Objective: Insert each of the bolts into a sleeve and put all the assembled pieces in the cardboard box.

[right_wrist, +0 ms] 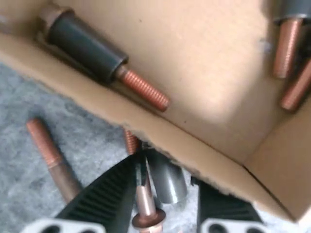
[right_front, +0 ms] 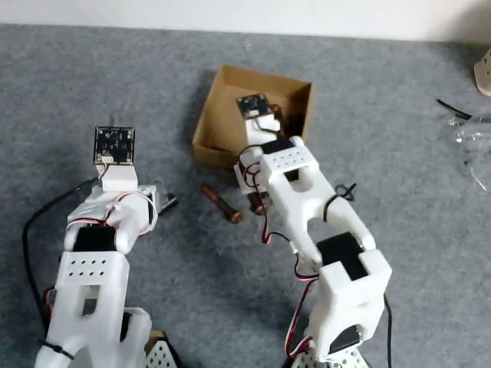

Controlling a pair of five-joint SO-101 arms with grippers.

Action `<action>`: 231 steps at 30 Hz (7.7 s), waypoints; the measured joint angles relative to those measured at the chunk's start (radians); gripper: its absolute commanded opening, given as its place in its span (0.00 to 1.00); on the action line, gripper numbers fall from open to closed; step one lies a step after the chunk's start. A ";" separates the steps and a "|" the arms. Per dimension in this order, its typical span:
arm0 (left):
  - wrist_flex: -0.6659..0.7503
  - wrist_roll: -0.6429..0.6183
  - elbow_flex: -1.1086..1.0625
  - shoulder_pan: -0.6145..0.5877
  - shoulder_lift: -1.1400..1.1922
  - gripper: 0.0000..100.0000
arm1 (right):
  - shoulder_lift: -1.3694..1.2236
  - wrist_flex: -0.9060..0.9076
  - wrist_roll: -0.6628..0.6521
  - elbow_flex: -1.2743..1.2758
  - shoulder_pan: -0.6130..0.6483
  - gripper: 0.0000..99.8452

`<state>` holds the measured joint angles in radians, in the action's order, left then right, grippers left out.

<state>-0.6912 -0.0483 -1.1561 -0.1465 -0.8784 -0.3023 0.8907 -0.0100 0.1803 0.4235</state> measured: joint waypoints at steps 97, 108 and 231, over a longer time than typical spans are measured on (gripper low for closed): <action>-0.064 -0.841 0.465 0.379 0.730 0.18 | 0.031 -0.104 0.002 0.063 -0.058 0.00; -0.187 -0.868 0.503 0.390 0.819 0.18 | 0.031 -0.110 0.002 0.063 -0.058 0.00; -0.775 -0.522 0.512 0.224 0.574 0.17 | 0.031 -0.112 0.002 0.063 -0.058 0.00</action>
<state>-1.4661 -0.5700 -0.6437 0.0775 -0.3046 -0.2716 0.7787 -0.0084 0.2432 0.3652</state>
